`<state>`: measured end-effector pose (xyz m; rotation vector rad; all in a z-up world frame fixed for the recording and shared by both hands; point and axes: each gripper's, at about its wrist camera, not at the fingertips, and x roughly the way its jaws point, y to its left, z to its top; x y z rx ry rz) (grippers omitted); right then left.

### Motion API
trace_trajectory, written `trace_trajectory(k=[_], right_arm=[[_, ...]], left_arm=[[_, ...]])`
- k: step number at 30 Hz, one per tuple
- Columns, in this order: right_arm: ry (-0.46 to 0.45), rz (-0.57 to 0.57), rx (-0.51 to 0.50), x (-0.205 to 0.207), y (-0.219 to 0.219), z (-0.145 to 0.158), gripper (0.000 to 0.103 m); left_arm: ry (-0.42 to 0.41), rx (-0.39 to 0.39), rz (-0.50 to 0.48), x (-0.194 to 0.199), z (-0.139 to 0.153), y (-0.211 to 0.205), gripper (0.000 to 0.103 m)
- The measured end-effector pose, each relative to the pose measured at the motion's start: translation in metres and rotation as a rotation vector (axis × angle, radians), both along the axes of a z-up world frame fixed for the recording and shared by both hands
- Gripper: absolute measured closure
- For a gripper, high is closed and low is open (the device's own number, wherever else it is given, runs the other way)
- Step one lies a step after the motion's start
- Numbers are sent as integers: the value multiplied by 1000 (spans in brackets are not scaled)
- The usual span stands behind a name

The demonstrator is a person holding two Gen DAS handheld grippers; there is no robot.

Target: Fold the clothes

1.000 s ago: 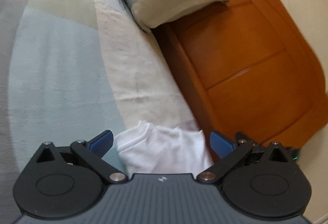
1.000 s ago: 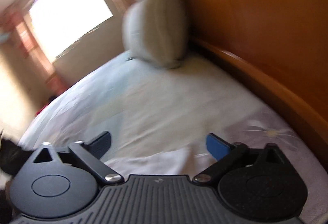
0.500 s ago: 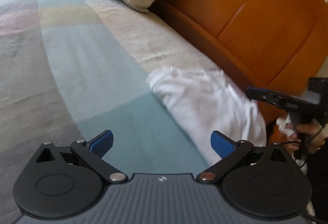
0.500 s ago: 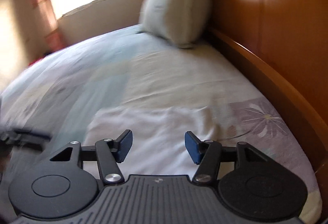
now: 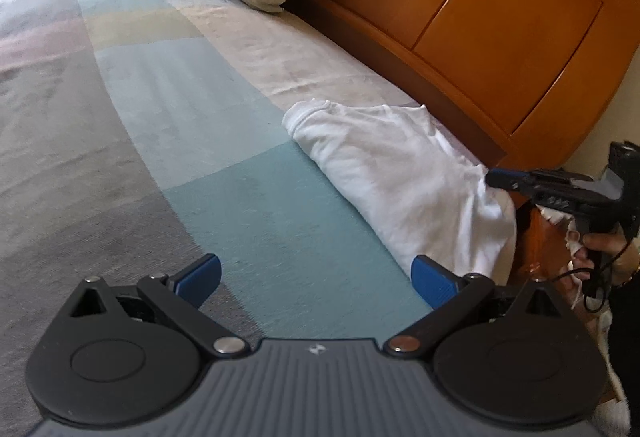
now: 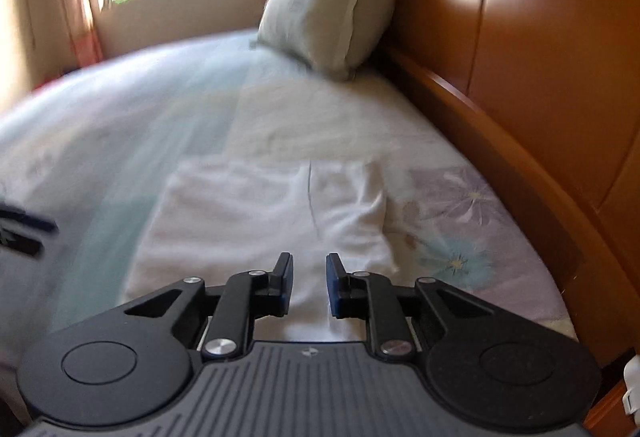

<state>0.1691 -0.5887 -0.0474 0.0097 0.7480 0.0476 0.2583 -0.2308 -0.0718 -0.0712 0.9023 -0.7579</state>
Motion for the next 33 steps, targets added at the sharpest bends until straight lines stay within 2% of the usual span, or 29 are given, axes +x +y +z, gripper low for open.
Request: trace_trajectory(k=[2, 3, 5, 7, 11, 13, 17, 20, 22, 23, 25, 27, 33], right_arm=[[100, -61, -71, 5, -11, -23, 83], [120, -93, -64, 4, -19, -30, 80], [82, -145, 7, -8, -29, -26, 79], [56, -156, -33, -15, -22, -18, 79], [2, -101, -64, -12, -5, -1, 79], [-21, -75, -51, 2, -1, 3, 78], [32, -79, -52, 40, 2, -15, 74], [47, -135, 42, 43, -11, -24, 72], [28, -152, 3, 46, -6, -9, 70], [6, -155, -20, 49, -3, -2, 65], [-38, -140, -17, 60, 1, 7, 64], [-54, -131, -2, 77, 3, 10, 58], [30, -225, 3, 153, -16, -26, 56]], left_arm=[[-30, 28, 4, -5, 3, 1, 3], [-45, 42, 6, -7, 4, 1, 3], [-91, 78, 6, -11, 5, 3, 2], [-147, 123, 13, -16, 6, 5, 2], [-185, 163, 4, -18, 7, 0, 2], [-195, 164, -7, -21, 7, -3, 2], [-228, 190, -35, -29, 6, -6, 2], [-250, 213, -42, -32, 4, -3, 2], [-263, 214, -37, -32, 3, 1, 2], [-266, 213, -29, -31, 3, 2, 2], [-264, 200, -21, -28, 3, 2, 2], [-257, 182, -17, -27, 4, 2, 2], [-258, 202, -20, -26, 2, 4, 2]])
